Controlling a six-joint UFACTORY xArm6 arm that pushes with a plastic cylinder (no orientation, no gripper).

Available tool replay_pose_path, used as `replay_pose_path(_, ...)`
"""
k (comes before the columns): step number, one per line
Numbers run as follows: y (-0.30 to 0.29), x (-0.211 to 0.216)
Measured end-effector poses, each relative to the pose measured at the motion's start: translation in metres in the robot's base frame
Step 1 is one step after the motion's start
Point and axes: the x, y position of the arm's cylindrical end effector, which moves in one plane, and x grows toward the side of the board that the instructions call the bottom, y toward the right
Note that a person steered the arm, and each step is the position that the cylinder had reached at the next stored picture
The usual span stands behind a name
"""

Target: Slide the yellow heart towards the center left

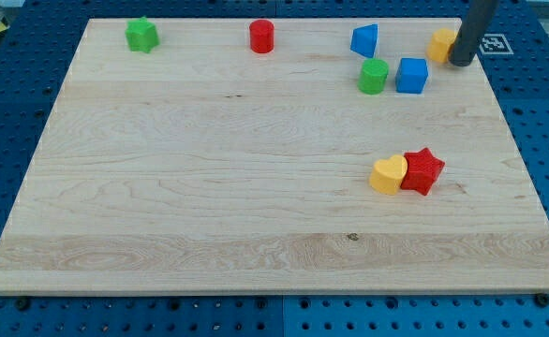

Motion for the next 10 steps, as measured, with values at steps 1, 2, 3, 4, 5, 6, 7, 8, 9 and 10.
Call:
replay_pose_path(1, -0.002, -0.013)
replay_pose_path(2, -0.004, -0.028)
replay_pose_path(3, -0.004, -0.027)
replay_pose_path(4, -0.004, -0.018)
replay_pose_path(5, -0.004, -0.012)
replay_pose_path(6, 0.007, 0.032)
replay_pose_path(7, 0.013, 0.089)
replay_pose_path(8, 0.013, 0.133)
replay_pose_path(9, 0.013, 0.154)
replay_pose_path(10, 0.020, 0.210)
